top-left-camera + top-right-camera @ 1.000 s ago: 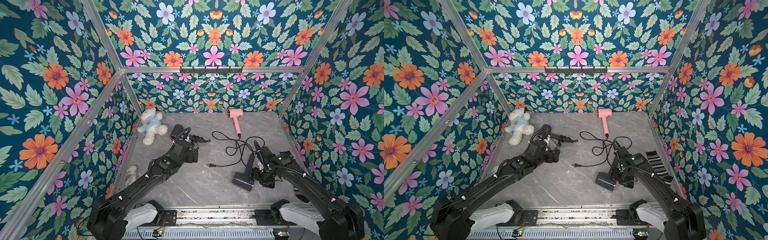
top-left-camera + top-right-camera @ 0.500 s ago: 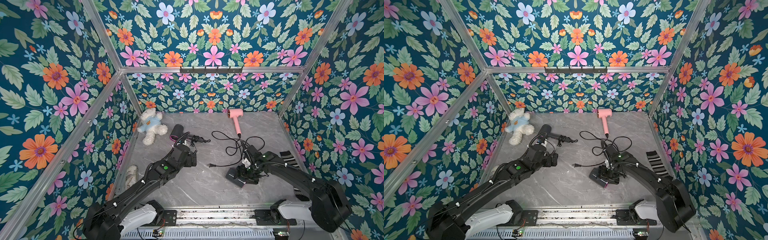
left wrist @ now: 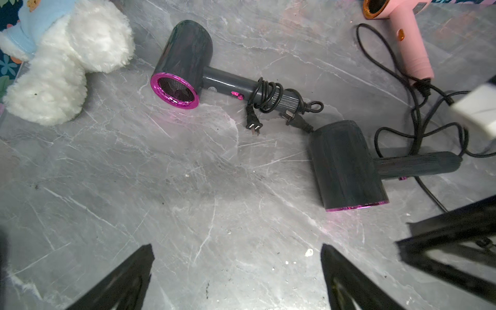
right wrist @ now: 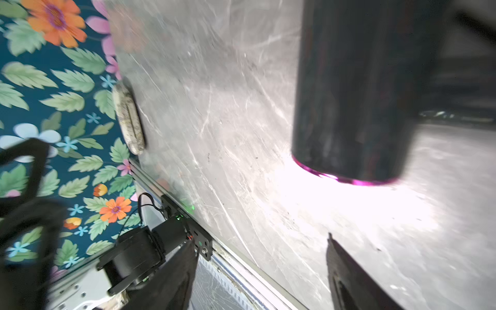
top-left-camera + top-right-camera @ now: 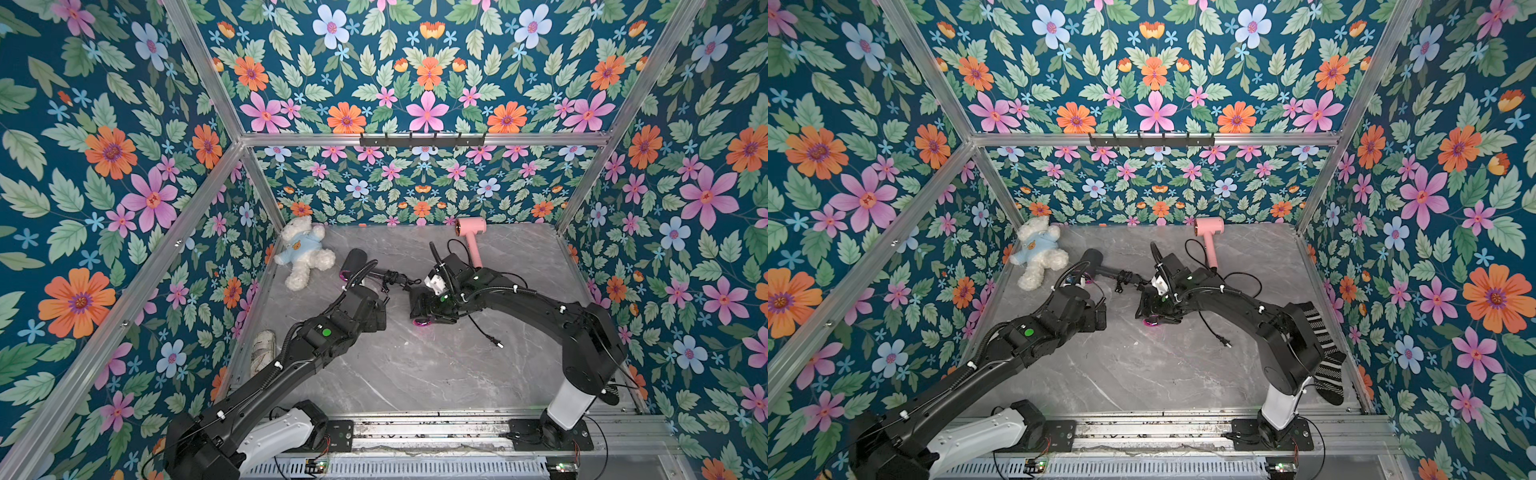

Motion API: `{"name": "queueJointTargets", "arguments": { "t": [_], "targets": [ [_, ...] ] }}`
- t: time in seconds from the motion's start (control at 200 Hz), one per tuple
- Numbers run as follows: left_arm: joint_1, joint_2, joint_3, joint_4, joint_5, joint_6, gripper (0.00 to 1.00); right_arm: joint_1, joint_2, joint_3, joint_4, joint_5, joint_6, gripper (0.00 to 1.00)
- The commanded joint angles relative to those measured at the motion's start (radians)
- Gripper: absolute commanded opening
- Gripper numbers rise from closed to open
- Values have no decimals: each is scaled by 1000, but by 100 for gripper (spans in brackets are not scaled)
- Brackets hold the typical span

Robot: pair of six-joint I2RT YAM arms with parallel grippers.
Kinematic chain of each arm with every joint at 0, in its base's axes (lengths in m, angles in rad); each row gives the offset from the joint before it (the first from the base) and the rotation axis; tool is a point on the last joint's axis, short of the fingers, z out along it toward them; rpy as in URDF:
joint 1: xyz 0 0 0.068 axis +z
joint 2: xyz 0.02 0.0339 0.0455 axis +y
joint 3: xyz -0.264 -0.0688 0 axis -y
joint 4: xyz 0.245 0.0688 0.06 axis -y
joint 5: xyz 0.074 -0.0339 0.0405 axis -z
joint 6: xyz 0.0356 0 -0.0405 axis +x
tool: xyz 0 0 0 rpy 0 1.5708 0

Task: Wrap the cord around the hair dryer
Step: Move the hair dryer to the center of the board.

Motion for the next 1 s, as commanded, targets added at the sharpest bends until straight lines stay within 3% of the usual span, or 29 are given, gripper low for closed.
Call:
{"name": "queueJointTargets", "arguments": {
  "t": [0.0, 0.15, 0.29, 0.54, 0.78, 0.995],
  "targets": [
    [0, 37, 15, -3, -26, -4, 99, -74, -47, -42, -142, 48, -87, 77],
    [-2, 137, 42, 73, 23, -5, 99, -211, -113, -97, -146, 133, -262, 76],
    [-26, 214, 39, 193, 50, -55, 99, -289, 18, -15, -166, 213, -415, 74],
    [-104, 300, 53, 263, -6, -136, 99, -323, 224, 134, -191, 404, -531, 74],
    [-114, 309, 60, 252, -37, -129, 99, -284, 273, 132, -222, 320, -569, 74],
    [-114, 364, 110, 233, -18, -70, 99, -138, 195, 60, -224, 218, -537, 73]
  ]
}}
